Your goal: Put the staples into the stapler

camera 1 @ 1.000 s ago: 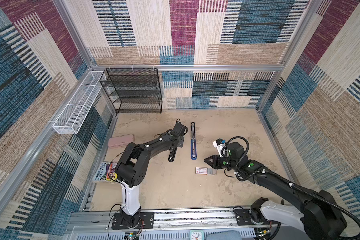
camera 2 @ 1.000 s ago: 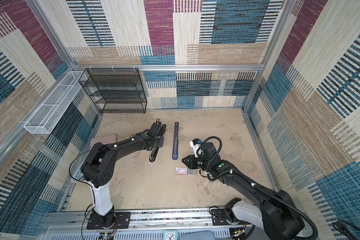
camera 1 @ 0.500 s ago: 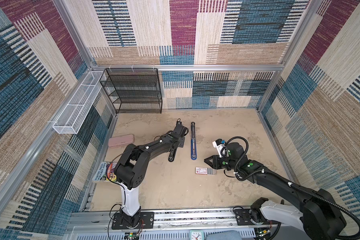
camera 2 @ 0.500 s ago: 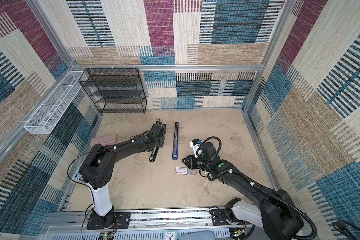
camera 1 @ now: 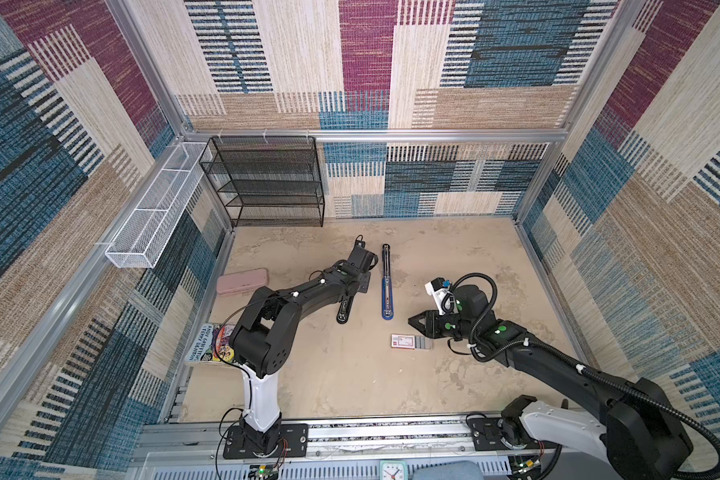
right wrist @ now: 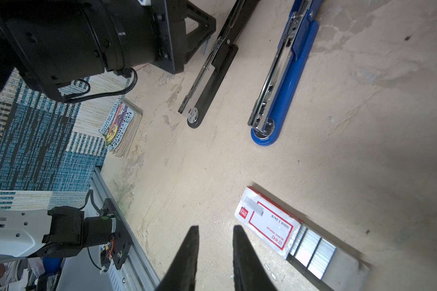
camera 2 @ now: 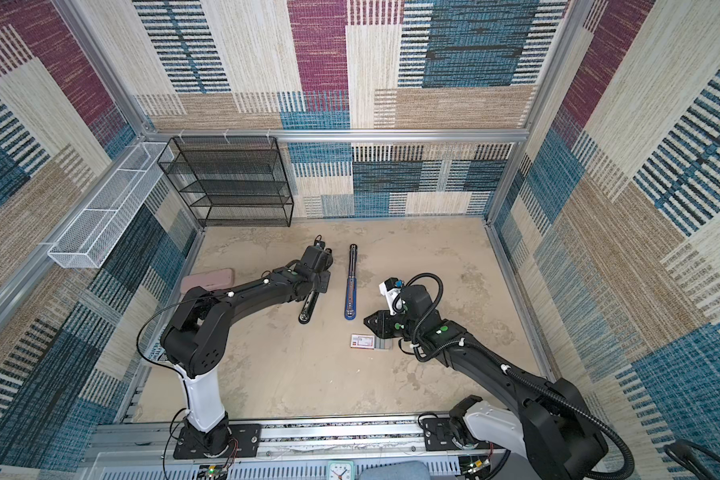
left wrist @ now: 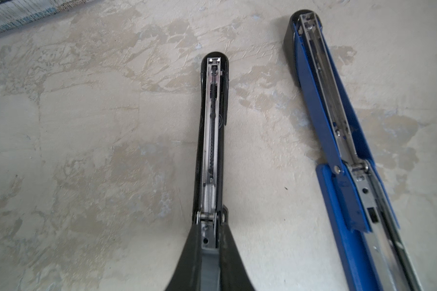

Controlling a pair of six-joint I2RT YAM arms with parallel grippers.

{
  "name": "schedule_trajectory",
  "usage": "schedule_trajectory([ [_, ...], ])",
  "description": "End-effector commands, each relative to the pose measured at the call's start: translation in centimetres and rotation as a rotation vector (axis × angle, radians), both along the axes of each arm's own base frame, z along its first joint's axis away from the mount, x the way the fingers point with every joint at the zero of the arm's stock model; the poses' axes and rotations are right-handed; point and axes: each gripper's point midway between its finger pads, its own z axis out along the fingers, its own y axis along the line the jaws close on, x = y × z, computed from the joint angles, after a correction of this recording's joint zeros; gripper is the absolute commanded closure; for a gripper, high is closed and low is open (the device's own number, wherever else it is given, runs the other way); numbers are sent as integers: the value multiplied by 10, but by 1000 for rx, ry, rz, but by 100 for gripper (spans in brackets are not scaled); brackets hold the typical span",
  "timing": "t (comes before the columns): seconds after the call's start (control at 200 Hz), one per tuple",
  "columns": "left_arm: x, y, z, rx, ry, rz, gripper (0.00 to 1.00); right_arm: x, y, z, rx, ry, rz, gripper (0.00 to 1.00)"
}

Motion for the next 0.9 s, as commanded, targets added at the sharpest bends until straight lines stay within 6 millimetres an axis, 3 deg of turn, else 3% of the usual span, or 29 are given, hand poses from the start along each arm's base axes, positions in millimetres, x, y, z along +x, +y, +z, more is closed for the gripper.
schedule_trajectory([
  [0.0, 6, -1, 5, 3, -36, -7, 100, 3, 0, 2, 2, -11, -9, 73],
  [0.896, 6, 10, -12, 26, -16, 16, 100, 4, 2, 1, 6, -6, -5, 73],
])
